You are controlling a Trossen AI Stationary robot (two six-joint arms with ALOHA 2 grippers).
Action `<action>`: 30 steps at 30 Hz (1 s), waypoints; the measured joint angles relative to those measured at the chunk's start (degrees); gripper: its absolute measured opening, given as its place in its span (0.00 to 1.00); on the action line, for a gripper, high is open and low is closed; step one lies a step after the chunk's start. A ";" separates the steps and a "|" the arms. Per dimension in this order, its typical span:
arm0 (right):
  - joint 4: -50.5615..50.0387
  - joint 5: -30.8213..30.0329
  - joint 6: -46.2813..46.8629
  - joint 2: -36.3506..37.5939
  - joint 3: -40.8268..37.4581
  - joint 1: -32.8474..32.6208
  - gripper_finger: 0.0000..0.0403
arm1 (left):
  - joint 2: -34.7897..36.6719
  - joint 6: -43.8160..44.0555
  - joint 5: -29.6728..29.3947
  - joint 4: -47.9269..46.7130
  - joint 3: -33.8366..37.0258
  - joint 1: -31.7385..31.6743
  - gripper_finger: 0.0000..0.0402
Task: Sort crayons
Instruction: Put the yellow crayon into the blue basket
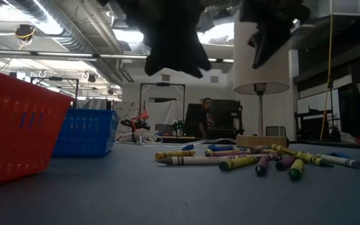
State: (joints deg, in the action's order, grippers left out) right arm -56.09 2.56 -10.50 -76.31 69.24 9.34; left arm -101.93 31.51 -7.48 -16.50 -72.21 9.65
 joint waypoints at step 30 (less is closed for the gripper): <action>13.62 0.03 9.05 7.91 -22.65 0.00 0.26 | -14.20 1.46 -5.41 -9.81 -5.51 0.11 0.25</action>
State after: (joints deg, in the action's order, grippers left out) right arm -42.47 2.59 -1.45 -68.40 46.59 9.34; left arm -116.12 32.98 -12.88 -26.31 -77.71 9.76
